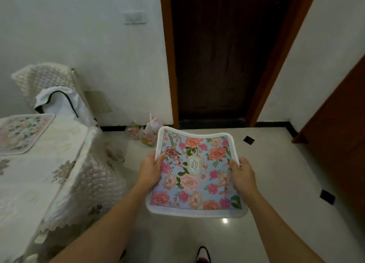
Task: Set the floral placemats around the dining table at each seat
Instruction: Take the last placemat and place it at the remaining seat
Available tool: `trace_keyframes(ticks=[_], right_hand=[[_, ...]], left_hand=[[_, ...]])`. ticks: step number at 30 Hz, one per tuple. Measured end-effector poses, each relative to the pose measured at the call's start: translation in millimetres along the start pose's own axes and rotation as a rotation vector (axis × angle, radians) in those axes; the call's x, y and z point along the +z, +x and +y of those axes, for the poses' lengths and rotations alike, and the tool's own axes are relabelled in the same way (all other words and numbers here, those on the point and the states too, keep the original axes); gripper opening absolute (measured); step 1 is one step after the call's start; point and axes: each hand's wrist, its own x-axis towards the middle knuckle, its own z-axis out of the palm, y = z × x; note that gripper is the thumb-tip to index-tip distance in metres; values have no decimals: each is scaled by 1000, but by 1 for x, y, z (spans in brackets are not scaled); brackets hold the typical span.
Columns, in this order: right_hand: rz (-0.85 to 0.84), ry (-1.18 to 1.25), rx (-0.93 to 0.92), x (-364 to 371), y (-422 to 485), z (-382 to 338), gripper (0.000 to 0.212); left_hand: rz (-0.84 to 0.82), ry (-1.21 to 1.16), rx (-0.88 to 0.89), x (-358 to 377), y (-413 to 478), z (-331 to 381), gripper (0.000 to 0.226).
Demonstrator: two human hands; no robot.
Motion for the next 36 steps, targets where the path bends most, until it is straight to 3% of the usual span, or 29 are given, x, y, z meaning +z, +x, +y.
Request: trace_keyframes(ticks=[7, 18, 22, 26, 36], right_hand=[[-208, -82, -152, 56, 84, -67, 18], [-639, -126, -292, 219, 79, -141, 17], [-717, -168, -335, 274, 71, -161, 17], [-762, -206, -379, 329, 69, -187, 17], [-849, -371, -663, 500, 41, -288, 17]], left_hand=[[278, 33, -47, -31, 38, 19, 15], [684, -69, -264, -150, 6, -26, 22], [777, -48, -297, -187, 10, -41, 17], [851, -19, -309, -228, 34, -63, 26], [1064, -173, -330, -356, 78, -119, 30]])
